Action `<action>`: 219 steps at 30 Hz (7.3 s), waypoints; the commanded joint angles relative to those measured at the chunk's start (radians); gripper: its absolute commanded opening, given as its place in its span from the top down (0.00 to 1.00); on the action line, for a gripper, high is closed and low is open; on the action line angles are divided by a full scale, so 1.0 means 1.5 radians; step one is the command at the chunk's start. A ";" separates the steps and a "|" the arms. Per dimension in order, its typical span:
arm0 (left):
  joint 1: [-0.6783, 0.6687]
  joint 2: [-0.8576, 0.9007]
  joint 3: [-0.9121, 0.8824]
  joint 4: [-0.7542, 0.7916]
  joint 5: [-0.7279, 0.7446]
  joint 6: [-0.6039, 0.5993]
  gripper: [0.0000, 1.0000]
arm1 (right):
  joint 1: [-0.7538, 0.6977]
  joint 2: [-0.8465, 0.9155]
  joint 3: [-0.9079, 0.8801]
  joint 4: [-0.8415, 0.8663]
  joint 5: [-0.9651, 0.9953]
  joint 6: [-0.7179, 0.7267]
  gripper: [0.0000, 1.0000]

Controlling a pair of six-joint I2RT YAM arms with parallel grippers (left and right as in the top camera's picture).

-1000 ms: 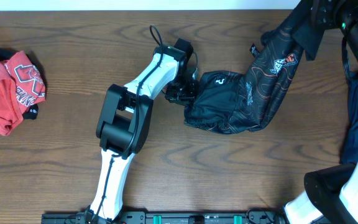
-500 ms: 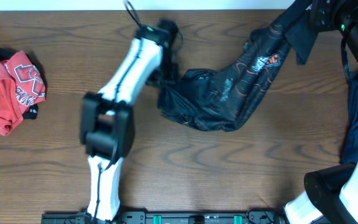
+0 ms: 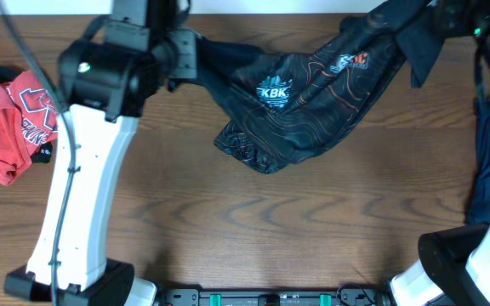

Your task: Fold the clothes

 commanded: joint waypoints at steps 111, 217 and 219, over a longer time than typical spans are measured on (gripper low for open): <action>0.124 0.309 -0.075 0.018 0.201 0.003 0.02 | -0.113 0.353 0.000 -0.178 -0.163 0.072 0.01; -0.084 0.216 -0.485 0.097 0.360 -0.248 0.94 | -0.097 0.353 0.000 -0.206 -0.208 0.040 0.58; -0.084 0.216 -0.510 0.109 0.364 -0.252 0.94 | -0.097 0.353 0.000 -0.206 -0.223 0.038 0.58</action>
